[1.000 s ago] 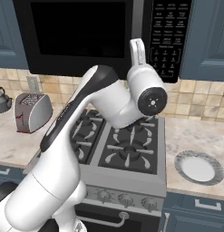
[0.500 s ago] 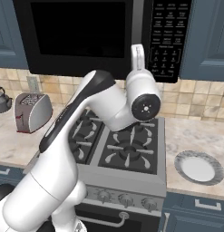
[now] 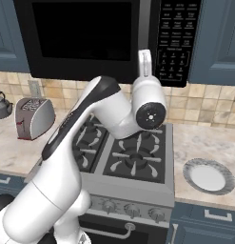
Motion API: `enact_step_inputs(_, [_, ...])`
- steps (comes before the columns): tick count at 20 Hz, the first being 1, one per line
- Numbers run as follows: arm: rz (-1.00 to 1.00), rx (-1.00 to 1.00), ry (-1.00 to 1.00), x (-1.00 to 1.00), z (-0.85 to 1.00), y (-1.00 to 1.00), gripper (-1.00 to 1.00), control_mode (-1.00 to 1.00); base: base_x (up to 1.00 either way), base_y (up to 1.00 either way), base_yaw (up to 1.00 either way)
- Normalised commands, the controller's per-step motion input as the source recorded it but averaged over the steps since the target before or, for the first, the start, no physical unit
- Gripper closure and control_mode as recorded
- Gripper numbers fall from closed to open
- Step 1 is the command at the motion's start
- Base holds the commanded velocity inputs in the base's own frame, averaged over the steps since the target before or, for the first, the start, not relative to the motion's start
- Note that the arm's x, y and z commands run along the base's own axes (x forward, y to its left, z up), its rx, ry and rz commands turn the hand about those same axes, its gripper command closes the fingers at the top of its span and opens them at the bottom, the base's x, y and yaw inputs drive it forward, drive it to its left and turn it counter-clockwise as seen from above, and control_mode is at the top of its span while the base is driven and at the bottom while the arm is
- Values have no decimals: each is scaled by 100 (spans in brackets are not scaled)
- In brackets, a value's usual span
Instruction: Pick the eggplant from the counter and place it in the microwave. Then turn on the microwave.
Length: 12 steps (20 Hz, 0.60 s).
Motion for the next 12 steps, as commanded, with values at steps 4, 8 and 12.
enact_step_inputs(4, [0,0,0,0,-3,-11,100,-100,0,0,0])
enact_step_inputs(8, [0,0,0,0,-4,-12,100,-100,0,0,0])
enact_step_inputs(12, [0,0,0,2,-9,-9,100,-100,0,0,0])
